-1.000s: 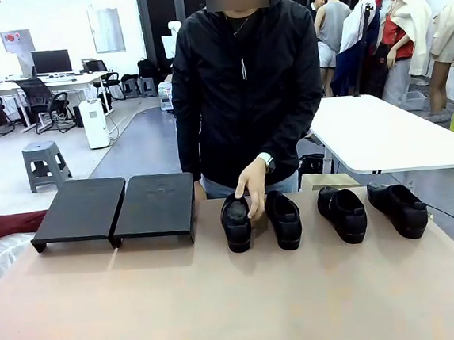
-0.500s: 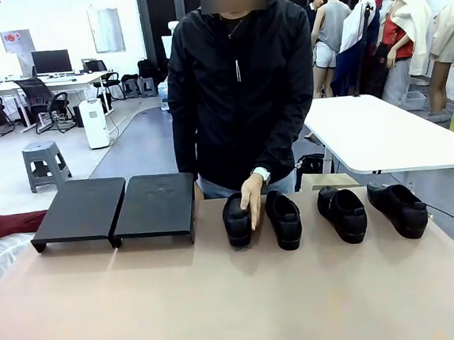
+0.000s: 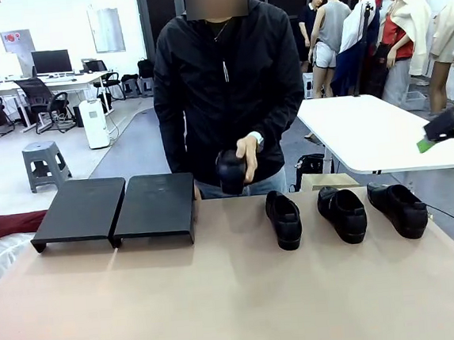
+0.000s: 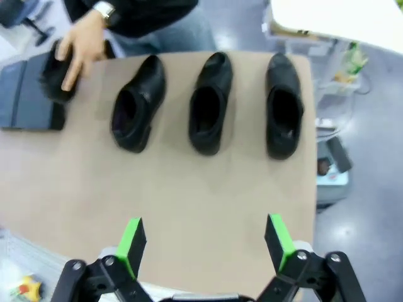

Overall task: Organize the shoes by placing them on the stand.
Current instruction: Pick up one Shoe and place it in the middle of the table.

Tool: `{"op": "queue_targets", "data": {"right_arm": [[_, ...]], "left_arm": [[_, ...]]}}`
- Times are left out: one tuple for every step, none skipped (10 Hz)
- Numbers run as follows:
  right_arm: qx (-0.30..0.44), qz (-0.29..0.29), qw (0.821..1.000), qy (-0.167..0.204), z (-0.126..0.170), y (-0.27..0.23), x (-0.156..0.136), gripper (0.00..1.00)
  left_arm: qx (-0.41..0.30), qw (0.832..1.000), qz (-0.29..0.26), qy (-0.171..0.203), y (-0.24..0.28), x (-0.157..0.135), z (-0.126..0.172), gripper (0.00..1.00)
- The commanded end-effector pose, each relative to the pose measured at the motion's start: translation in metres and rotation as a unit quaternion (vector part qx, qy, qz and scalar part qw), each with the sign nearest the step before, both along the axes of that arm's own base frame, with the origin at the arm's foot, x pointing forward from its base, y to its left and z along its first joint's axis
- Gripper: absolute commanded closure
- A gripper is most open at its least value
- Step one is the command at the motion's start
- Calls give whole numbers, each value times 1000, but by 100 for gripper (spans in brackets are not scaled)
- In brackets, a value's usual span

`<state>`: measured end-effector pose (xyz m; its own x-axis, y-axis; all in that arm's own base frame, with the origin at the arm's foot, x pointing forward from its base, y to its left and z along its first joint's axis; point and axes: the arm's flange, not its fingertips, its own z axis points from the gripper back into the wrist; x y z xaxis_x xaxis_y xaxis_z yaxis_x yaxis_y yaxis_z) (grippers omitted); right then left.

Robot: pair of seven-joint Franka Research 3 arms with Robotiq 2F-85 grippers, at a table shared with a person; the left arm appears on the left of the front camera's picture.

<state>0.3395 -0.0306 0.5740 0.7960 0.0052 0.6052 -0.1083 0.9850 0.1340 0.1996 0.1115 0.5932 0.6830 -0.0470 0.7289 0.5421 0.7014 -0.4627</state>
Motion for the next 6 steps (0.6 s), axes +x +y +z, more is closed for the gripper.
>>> {"op": "queue_targets", "data": {"right_arm": [[-79,-31,996,1,-11,20,54,0],[-70,5,998,3,-12,30,60,0],[-24,57,998,10,4,29,43,0],[-64,4,998,-2,-19,30,49,0],[-64,4,998,-2,-19,30,49,0],[-64,4,998,-2,-19,30,49,0]], "left_arm": [[-4,1000,-10,-7,2,-1,-1,0],[-4,1000,-10,-7,2,-1,-1,0],[-4,1000,-10,-7,2,-1,-1,0],[-4,1000,-10,-7,2,-1,-1,0],[-4,1000,-10,-7,2,-1,-1,0],[-4,1000,-10,-7,2,-1,-1,0]]}}
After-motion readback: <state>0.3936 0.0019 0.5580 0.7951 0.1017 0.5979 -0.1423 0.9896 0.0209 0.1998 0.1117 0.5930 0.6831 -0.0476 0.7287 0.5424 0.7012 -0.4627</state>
